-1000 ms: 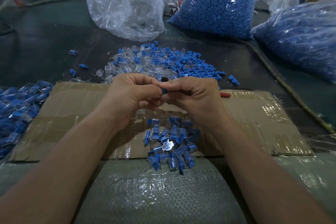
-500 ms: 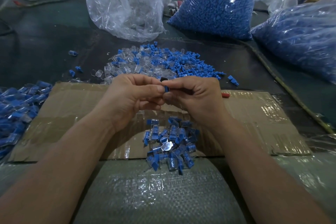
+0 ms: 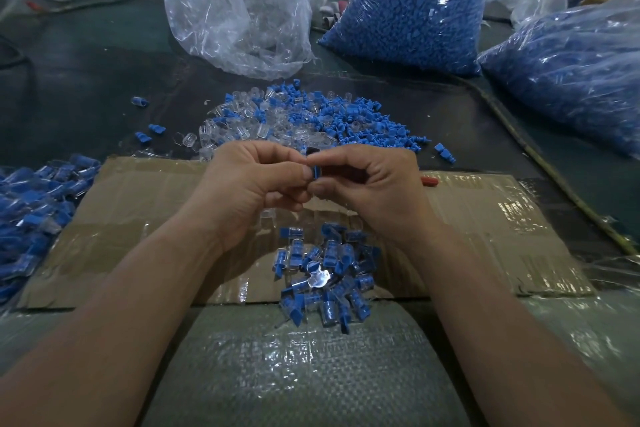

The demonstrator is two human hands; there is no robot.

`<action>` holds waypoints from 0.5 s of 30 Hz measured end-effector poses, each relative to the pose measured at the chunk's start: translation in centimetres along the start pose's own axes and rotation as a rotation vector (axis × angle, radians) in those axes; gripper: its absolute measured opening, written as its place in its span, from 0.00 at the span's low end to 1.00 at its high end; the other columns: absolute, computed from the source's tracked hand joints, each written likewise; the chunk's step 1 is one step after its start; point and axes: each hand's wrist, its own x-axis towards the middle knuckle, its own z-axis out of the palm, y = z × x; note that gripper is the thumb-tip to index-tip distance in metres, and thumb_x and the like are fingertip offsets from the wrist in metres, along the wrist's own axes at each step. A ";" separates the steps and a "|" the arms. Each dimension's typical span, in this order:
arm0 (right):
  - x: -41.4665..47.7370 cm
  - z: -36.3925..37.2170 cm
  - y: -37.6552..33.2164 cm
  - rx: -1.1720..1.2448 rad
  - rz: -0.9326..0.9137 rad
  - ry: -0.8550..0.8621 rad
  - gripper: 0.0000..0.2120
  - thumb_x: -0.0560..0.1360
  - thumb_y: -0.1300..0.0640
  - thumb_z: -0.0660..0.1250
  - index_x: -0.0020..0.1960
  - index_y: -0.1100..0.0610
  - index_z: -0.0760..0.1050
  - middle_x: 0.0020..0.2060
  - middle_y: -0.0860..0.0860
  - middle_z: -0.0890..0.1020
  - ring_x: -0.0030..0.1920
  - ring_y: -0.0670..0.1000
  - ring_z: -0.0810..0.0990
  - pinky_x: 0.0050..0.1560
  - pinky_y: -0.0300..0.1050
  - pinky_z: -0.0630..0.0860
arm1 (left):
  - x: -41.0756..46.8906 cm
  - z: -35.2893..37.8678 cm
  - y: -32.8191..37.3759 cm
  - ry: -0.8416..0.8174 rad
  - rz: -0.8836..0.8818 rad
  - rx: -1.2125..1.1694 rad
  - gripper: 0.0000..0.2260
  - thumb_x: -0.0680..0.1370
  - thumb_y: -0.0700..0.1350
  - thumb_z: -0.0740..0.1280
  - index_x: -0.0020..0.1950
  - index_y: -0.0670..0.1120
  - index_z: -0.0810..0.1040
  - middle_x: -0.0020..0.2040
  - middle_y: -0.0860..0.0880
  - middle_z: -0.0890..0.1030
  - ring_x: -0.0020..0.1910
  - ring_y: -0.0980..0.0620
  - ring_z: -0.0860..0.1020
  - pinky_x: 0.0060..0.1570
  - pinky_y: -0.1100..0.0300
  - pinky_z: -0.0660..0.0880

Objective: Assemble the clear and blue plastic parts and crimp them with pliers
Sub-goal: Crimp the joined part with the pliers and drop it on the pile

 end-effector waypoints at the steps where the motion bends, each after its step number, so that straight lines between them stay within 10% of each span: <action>1: 0.1 -0.4 0.0 -0.027 0.047 -0.001 0.21 0.65 0.60 0.74 0.57 0.53 0.74 0.44 0.43 0.80 0.46 0.40 0.81 0.50 0.33 0.76 | 0.0 0.0 0.0 0.004 0.001 -0.010 0.07 0.59 0.39 0.70 0.35 0.40 0.79 0.28 0.46 0.80 0.26 0.53 0.78 0.26 0.65 0.76; 6: 0.5 -3.9 1.2 -0.377 0.310 0.064 0.27 0.63 0.45 0.74 0.60 0.51 0.76 0.51 0.43 0.79 0.47 0.34 0.73 0.47 0.24 0.68 | 0.0 -0.1 0.1 0.050 0.013 -0.068 0.06 0.61 0.39 0.69 0.36 0.40 0.77 0.28 0.47 0.80 0.26 0.54 0.78 0.27 0.66 0.75; 11: 0.4 -5.5 1.6 -0.556 0.549 -0.205 0.47 0.51 0.31 0.65 0.68 0.49 0.68 0.66 0.47 0.71 0.64 0.47 0.68 0.58 0.41 0.61 | 0.1 -0.2 0.1 0.059 0.003 -0.088 0.07 0.62 0.38 0.68 0.38 0.39 0.76 0.29 0.47 0.80 0.28 0.53 0.79 0.28 0.65 0.76; 15: 0.8 -4.7 1.5 -0.651 0.612 -0.393 0.53 0.48 0.30 0.63 0.71 0.48 0.62 0.60 0.48 0.67 0.61 0.49 0.64 0.63 0.50 0.63 | 0.1 0.0 -0.1 0.055 0.003 -0.101 0.07 0.63 0.37 0.67 0.39 0.38 0.75 0.30 0.46 0.80 0.29 0.53 0.79 0.30 0.64 0.78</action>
